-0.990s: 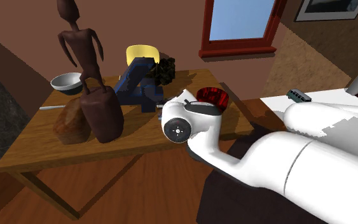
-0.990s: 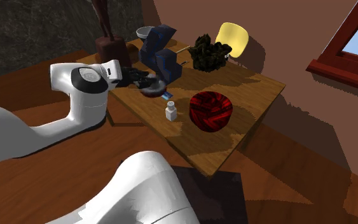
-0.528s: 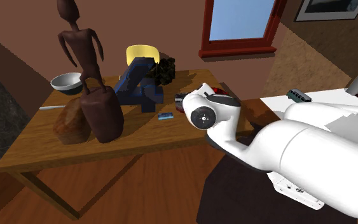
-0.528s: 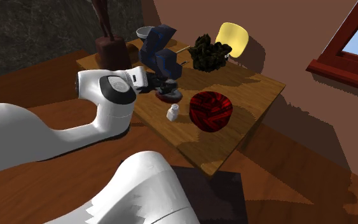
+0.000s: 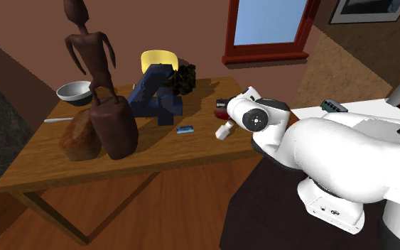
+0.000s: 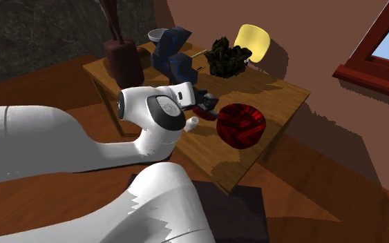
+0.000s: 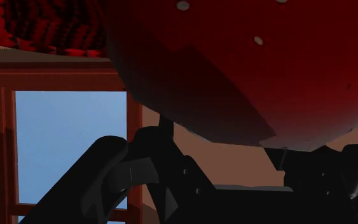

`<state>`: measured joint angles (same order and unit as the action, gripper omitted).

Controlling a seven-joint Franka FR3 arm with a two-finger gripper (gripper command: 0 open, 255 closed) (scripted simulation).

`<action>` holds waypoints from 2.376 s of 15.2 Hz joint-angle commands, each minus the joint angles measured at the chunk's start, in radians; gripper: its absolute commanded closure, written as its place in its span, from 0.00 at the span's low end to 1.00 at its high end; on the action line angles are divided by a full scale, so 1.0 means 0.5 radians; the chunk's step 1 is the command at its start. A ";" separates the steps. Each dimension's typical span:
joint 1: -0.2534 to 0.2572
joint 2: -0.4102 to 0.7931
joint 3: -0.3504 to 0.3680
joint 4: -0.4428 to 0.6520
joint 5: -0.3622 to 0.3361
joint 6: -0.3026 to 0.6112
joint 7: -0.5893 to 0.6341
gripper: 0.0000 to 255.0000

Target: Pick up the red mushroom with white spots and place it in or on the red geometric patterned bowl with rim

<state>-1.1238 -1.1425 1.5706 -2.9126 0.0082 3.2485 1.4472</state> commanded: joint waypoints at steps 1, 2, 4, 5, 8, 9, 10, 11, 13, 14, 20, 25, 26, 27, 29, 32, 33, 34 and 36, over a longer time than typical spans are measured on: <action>-0.122 0.018 -0.003 -0.084 -0.025 0.183 -0.034 1.00; -0.196 0.026 0.001 -0.116 -0.039 0.283 -0.050 1.00; -0.368 0.041 0.014 -0.170 -0.071 0.491 -0.082 1.00; -0.438 0.046 0.020 -0.185 -0.084 0.570 -0.094 1.00; -0.514 -0.007 0.163 -0.171 -0.042 0.627 -0.013 1.00; -0.537 -0.025 0.210 -0.165 -0.027 0.645 0.013 1.00; -0.560 -0.045 0.256 -0.159 -0.012 0.661 0.040 1.00; -0.540 -0.024 0.206 -0.163 -0.029 0.644 0.010 1.00; -0.504 0.455 -0.117 -0.151 -0.301 0.541 -0.227 0.00; -0.322 0.921 -0.532 -0.111 -0.549 0.303 -0.438 0.00; 2.159 1.759 -3.301 0.388 0.326 -1.310 -1.902 0.00; 2.168 1.917 -3.278 0.378 0.409 -1.144 -1.960 0.00; 2.176 1.950 -3.280 0.378 0.426 -1.111 -1.972 0.00; 2.181 1.970 -3.281 0.378 0.437 -1.092 -1.980 0.00; 2.180 1.970 -3.280 0.378 0.437 -1.092 -1.980 0.00; 2.180 1.970 -3.280 0.378 0.437 -1.092 -1.980 0.00; 2.180 1.970 -3.280 0.378 0.437 -1.092 -1.980 0.00; 2.180 1.970 -3.280 0.378 0.437 -1.092 -1.980 0.00; 2.180 1.970 -3.280 0.378 0.437 -1.092 -1.980 1.00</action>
<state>-0.0335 -0.1588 -0.0694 -2.7223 0.2267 2.7028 0.4574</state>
